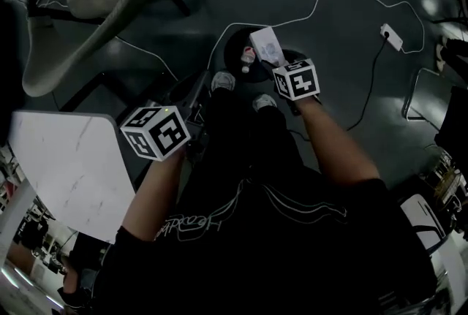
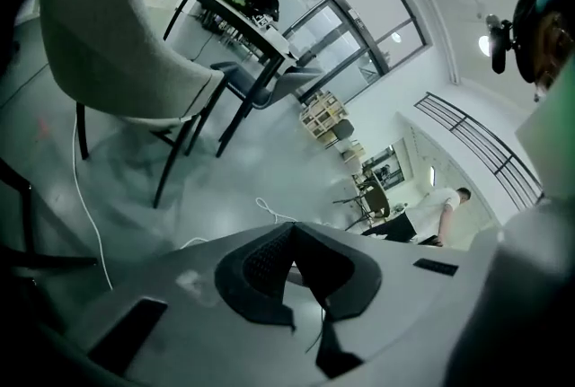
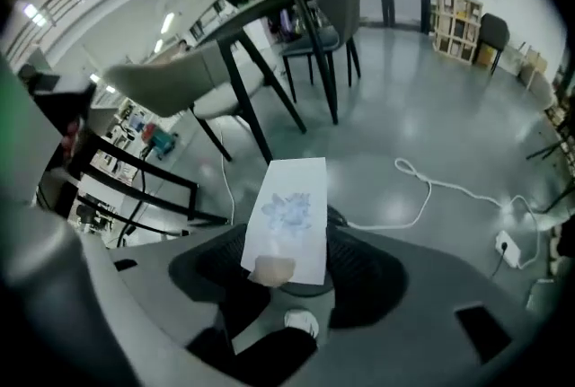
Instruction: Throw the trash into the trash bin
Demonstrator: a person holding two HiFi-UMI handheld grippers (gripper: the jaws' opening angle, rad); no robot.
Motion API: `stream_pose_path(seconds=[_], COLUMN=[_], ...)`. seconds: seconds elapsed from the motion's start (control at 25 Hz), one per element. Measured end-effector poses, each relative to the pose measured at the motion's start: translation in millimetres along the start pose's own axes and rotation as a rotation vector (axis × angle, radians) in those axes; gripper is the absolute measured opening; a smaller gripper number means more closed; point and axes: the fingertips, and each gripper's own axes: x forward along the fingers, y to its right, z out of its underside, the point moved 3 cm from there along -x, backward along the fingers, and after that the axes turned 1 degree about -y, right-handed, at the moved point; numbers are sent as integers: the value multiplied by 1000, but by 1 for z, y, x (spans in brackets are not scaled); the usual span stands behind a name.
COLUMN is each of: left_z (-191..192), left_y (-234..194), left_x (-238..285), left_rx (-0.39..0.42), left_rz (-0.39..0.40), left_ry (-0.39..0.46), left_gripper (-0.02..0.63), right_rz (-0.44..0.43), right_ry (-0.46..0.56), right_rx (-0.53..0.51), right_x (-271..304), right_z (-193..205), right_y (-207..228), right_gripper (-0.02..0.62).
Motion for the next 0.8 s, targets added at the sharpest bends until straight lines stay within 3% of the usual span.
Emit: stream_pose_path(seconds=[0.12, 0.48, 0.8], left_z=[6, -9, -17], left_y=[-8, -14, -10], left_x=[8, 14, 5], left_rx=[-11, -22, -47], left_rz=[10, 45, 42], left_ry=[-44, -55, 24], left_gripper=[5, 5, 5], right_rz=[-24, -41, -41], right_ry=[-133, -252, -199], right_rx=[66, 151, 159], right_x=[35, 65, 53], right_z=[28, 43, 47], right_y=[-5, 9, 13], right_gripper=[299, 308, 323])
